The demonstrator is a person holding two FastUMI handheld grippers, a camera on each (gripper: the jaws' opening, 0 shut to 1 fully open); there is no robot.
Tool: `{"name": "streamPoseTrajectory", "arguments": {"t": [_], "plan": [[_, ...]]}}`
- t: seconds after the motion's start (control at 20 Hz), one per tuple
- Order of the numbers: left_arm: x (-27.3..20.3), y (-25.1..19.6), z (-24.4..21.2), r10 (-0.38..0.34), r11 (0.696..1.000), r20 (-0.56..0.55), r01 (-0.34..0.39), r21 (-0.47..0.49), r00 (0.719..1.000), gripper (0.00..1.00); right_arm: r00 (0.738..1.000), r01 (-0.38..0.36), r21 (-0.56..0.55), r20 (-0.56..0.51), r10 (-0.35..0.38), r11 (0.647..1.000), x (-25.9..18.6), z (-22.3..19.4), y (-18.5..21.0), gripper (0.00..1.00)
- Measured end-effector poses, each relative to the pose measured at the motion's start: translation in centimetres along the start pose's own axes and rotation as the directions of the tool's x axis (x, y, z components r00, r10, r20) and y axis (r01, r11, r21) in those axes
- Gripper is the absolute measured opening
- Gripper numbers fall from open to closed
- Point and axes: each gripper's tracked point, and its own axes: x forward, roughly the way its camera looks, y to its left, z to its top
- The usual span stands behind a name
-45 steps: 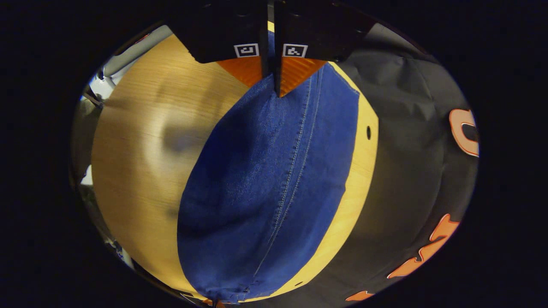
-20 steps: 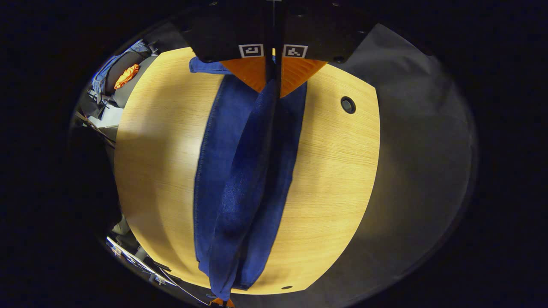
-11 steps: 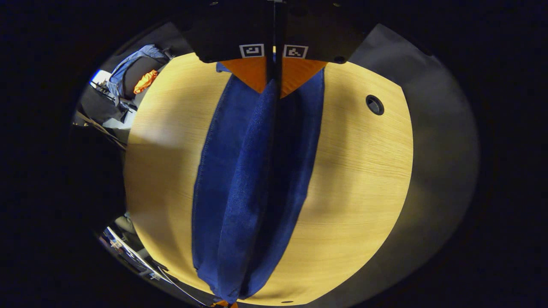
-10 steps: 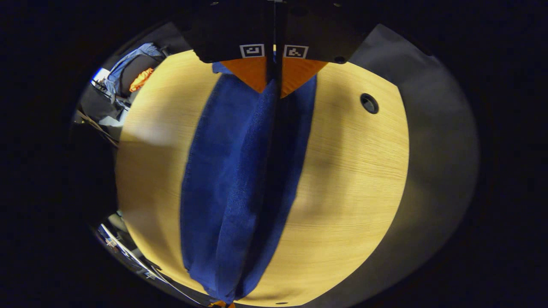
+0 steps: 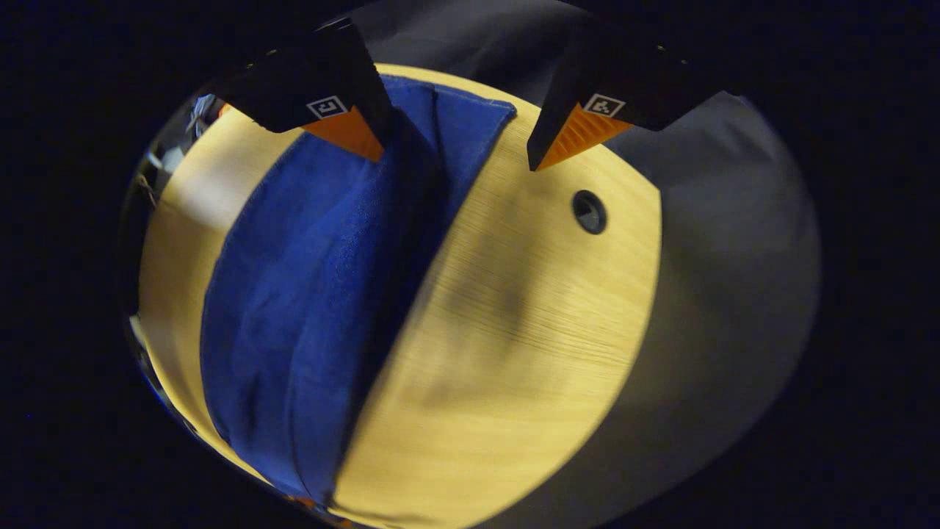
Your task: Grasp the waist and the cuffs of the jeans and fold them to make the two legs overlap; first hold the waist and fold one-third of the jeans toward the cuffs, then hold the cuffs and fold the remaining one-third in the same direction to finish folding.
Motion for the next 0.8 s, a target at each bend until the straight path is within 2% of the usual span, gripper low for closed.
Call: {"name": "streamPoseTrajectory", "arguments": {"t": [0.05,0.15,0.2,0.3,0.35,0.4,0.45,0.5,0.55,0.6,0.7,0.8], "plan": [[-1.3,0.4,0.4,0.063,0.995,0.068,-0.058,-0.077,0.996,1.00,0.998,0.033,0.082,0.043,-0.036,0.996,-1.1,0.8,-1.3,0.99],[-4.1,-0.4,1.1,0.150,0.968,0.170,-0.110,-0.228,0.974,1.00,0.986,0.074,0.232,0.131,-0.107,0.970,-3.9,2.2,-3.6,0.99],[-4.6,1.2,0.6,0.179,0.951,0.211,-0.114,-0.288,0.961,1.00,0.978,0.068,0.304,0.169,-0.124,0.950,-5.4,2.8,-4.4,0.99],[-5.8,0.1,-0.2,0.233,0.913,0.273,-0.113,-0.391,0.933,1.00,0.959,0.037,0.443,0.236,-0.157,0.896,-7.7,3.4,-5.0,0.99],[-5.0,0.3,-1.8,0.251,0.899,0.302,-0.105,-0.426,0.920,0.99,0.948,0.002,0.511,0.272,-0.163,0.860,-7.1,2.0,-5.0,0.99],[-5.5,0.5,-2.1,0.262,0.886,0.316,-0.098,-0.453,0.912,0.99,0.936,-0.049,0.575,0.312,-0.163,0.817,-7.1,2.3,-4.8,0.99],[-5.1,-0.1,-3.5,0.247,0.885,0.295,-0.091,-0.456,0.923,1.00,0.923,-0.109,0.628,0.352,-0.156,0.771,-6.8,2.4,-4.5,0.99],[-4.7,-0.4,-5.0,0.229,0.897,0.251,-0.104,-0.429,0.941,0.99,0.913,-0.159,0.670,0.380,-0.151,0.725,-6.2,2.4,-4.3,0.99],[-4.9,-0.2,-6.8,0.230,0.907,0.201,-0.136,-0.398,0.952,1.00,0.906,-0.201,0.703,0.398,-0.144,0.682,-6.1,2.3,-3.7,0.98],[-5.6,1.0,-8.1,0.268,0.904,0.170,-0.186,-0.385,0.948,1.00,0.897,-0.240,0.728,0.420,-0.140,0.643,-5.8,2.4,-3.2,0.98],[-6.9,3.2,-9.6,0.338,0.874,0.144,-0.254,-0.415,0.930,0.99,0.874,-0.310,0.757,0.465,-0.141,0.574,-5.4,2.8,-2.7,0.98],[-8.0,4.3,-10.1,0.413,0.812,0.136,-0.296,-0.502,0.901,0.99,0.858,-0.363,0.779,0.493,-0.142,0.510,-5.5,2.8,-2.5,0.98]]}}
